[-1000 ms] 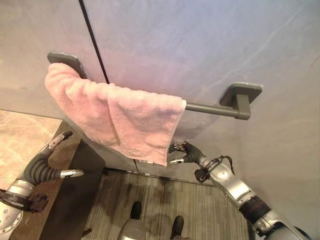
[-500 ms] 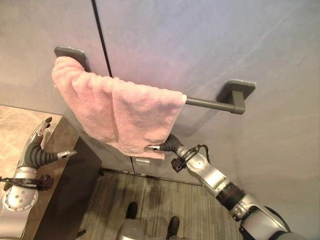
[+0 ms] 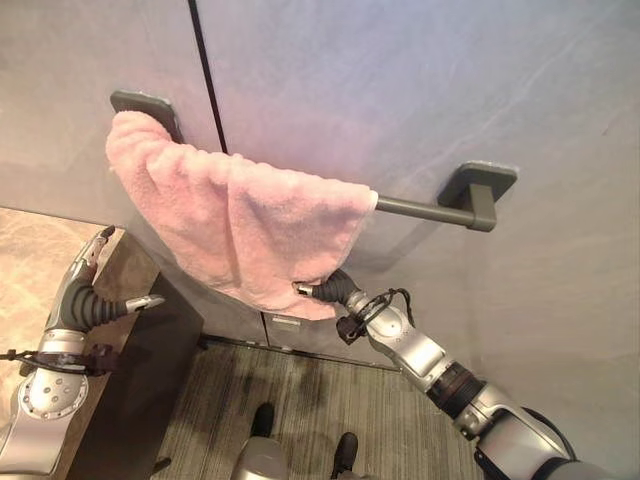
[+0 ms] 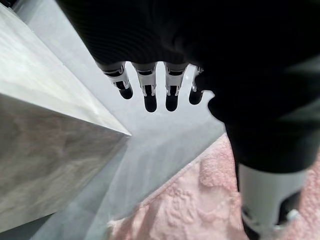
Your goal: Put brush and paste in cup on sink, flatten towel.
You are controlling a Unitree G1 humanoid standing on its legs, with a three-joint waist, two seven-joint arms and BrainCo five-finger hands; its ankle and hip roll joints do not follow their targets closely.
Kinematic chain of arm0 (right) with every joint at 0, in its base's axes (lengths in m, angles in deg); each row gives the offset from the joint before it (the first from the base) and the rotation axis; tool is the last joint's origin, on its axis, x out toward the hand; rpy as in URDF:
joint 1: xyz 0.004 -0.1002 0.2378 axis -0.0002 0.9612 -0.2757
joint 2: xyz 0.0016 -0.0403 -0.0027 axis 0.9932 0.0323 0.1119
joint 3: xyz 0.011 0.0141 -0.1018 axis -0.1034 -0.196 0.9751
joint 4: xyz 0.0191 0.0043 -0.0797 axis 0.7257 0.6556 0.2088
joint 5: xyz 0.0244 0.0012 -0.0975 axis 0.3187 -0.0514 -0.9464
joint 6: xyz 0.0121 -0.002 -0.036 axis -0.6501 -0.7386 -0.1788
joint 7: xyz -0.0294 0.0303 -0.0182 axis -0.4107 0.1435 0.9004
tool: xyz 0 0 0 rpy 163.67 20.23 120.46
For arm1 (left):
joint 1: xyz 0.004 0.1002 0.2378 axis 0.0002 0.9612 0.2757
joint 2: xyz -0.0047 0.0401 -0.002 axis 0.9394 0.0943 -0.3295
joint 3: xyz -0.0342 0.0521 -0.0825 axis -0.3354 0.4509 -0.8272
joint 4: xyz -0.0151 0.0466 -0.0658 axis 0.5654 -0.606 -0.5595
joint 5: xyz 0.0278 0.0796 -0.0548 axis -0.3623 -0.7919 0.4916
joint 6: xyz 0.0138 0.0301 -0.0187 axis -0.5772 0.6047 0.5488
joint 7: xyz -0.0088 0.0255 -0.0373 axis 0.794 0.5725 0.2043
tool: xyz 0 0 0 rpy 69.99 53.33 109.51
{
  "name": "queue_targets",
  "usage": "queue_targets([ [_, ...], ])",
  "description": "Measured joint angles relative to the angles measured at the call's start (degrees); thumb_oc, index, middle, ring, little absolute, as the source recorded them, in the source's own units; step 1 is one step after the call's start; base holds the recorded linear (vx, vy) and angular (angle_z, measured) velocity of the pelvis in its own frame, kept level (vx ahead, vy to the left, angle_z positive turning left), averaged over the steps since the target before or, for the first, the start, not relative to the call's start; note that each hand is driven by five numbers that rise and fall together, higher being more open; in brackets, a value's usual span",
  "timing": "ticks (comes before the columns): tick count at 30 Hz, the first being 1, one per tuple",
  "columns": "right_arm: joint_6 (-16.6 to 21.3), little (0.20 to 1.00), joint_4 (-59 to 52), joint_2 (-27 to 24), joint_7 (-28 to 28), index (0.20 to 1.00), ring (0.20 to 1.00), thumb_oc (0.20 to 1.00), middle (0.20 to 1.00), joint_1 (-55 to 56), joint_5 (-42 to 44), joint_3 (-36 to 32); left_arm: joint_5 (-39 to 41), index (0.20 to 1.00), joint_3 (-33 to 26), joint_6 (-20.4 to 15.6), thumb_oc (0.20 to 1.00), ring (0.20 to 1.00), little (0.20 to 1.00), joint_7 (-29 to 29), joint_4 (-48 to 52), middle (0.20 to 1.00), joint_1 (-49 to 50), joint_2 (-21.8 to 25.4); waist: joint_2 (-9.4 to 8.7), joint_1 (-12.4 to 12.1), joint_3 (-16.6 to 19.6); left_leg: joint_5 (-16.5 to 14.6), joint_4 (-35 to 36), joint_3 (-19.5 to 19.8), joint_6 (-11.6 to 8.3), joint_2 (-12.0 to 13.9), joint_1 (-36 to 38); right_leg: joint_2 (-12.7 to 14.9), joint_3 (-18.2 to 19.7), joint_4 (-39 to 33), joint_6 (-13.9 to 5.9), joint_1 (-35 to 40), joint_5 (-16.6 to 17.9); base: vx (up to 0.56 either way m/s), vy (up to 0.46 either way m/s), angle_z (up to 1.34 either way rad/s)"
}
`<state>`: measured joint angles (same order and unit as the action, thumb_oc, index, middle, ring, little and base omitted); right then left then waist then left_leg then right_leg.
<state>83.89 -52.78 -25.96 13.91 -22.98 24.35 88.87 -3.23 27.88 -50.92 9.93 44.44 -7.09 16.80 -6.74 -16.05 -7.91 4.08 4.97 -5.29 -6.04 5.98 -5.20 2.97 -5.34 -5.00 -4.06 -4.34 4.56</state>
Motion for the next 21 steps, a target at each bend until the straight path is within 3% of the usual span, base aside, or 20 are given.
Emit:
queue_targets([
  [10,0.3,0.200,-2.7,-0.3,0.0,0.200,0.200,0.200,0.200,0.5,1.4,1.1,-0.5,1.000,4.7,0.0,1.000,1.000,1.000,0.1,0.0,1.000,-2.1,0.0,0.28,1.3,-0.2,0.2,0.2,-0.1,0.30,0.0,-0.1,0.0,0.1,0.0,0.04,-0.3,0.0,0.01,-0.001,0.00],
  [19,0.8,0.200,-11.3,-4.0,-0.1,0.200,0.200,0.200,0.200,5.4,2.3,-2.0,-0.5,1.000,6.3,0.0,1.000,1.000,1.000,-0.1,0.0,1.000,-2.0,-0.1,0.76,2.0,-0.5,0.2,0.2,-0.2,0.31,-0.1,-0.3,0.1,0.2,0.0,0.04,-0.5,0.0,0.01,-0.004,0.00],
  [20,0.8,0.200,-11.3,-4.3,-0.1,0.200,0.200,0.200,0.200,5.7,2.3,-2.2,-0.1,0.718,7.7,0.0,0.718,0.718,0.718,-0.2,0.0,0.718,-2.3,-0.2,0.91,2.4,-0.5,0.2,0.2,-0.2,0.31,-0.1,-0.3,0.1,0.2,0.0,0.05,-0.5,0.0,0.00,0.000,0.00],
  [21,0.9,0.200,-11.3,-4.3,-0.1,0.200,0.200,0.200,0.200,6.4,2.3,-2.6,0.5,0.200,10.0,0.0,0.200,0.200,0.200,-0.6,-0.4,0.200,-2.7,-0.8,1.11,2.9,-0.6,0.2,0.2,-0.3,0.32,-0.2,-0.2,0.1,0.2,0.0,0.05,-0.5,0.0,0.04,0.040,0.00],
])
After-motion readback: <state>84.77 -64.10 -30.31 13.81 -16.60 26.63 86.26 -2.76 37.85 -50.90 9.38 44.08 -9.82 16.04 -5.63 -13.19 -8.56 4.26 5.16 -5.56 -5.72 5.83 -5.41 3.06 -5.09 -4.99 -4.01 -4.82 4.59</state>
